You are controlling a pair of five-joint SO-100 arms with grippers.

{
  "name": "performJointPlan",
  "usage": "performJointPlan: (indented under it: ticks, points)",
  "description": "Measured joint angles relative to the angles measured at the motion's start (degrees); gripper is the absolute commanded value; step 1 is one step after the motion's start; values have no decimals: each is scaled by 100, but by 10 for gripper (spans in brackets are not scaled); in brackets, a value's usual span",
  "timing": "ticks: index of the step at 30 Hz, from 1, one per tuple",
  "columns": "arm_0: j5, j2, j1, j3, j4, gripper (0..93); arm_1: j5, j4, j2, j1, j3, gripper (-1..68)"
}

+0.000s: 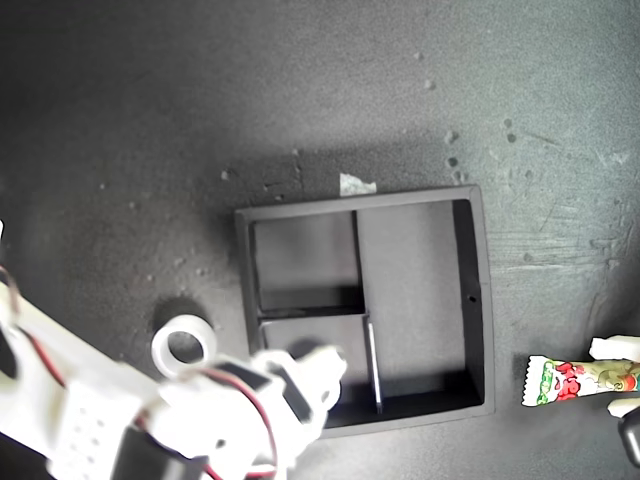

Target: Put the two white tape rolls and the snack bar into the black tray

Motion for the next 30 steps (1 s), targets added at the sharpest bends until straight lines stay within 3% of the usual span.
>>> performJointPlan:
  ticks: [3,7,11,13,20,25,30]
  points:
    - [-589,1556,105,1617,0,176,-18,-18,0,176,35,-5]
    - [-1854,3164,861,3929,-202,181,158,527,18,475,-220,-6]
    - [-2848,4289,1714,6108,-1626,178,932,2021,158,861,-1099,-5]
    - [-3050,4386,1995,6882,-2408,177,1380,2347,237,1037,-1362,-5]
    - [-2725,3305,2320,7356,-4104,179,1986,2206,255,1670,-1723,-6]
    - [-2522,3006,2083,7831,-4597,182,1995,2162,255,2575,-2558,-6]
    - [-2505,3023,1784,8218,-4772,179,1986,2725,255,2812,-3463,-6]
